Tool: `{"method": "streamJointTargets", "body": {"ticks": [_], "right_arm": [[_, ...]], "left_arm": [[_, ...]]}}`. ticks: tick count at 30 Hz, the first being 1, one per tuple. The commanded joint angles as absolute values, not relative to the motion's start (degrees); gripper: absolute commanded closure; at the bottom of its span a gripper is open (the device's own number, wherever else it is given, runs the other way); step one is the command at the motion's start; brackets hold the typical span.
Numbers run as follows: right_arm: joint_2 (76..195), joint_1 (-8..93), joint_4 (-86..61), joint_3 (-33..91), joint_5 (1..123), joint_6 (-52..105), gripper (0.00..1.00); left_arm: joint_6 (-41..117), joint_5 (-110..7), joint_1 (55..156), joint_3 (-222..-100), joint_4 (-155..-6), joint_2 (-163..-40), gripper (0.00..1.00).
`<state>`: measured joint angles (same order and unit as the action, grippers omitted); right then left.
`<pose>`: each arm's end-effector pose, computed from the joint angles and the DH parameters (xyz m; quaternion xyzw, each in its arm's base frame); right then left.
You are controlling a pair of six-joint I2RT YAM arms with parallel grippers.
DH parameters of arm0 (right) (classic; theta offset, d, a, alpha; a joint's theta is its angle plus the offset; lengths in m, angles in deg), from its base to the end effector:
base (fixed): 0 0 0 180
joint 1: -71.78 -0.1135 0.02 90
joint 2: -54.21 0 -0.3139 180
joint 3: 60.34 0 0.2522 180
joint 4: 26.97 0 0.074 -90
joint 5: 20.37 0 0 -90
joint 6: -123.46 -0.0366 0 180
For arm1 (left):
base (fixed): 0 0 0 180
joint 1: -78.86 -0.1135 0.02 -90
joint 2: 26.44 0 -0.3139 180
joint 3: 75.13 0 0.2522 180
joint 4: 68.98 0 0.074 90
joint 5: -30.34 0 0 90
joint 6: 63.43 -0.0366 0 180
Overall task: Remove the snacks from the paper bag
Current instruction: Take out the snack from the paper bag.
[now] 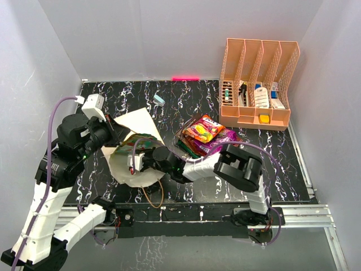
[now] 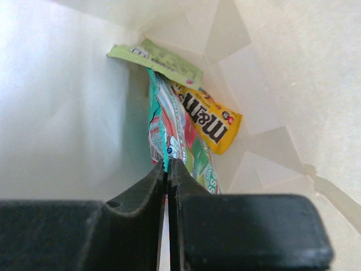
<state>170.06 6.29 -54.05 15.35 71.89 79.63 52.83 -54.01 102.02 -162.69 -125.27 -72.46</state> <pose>0.1910 0.4155 0.2083 -0.6409 0.4499 0.0891 0.6156 0.0883 -0.0417 0.4785 0.0087 0.7916 -0.2904 0.5376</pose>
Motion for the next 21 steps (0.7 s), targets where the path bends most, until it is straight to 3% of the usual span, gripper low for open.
{"method": "streamJointTargets", "body": {"ticks": [1,9,21], "right_arm": [[162.5,6.3,-55.6,11.2,67.5,70.7,0.93],[151.7,6.1,-50.8,6.0,58.0,58.0,0.93],[133.5,6.1,-44.4,2.9,53.1,48.9,0.93]], "left_arm": [[53.5,-54.5,102.1,-161.9,-123.7,-72.0,1.00],[53.6,-54.7,102.1,-161.6,-123.3,-72.5,1.00],[54.4,-53.5,102.1,-160.0,-121.7,-72.9,1.00]]}}
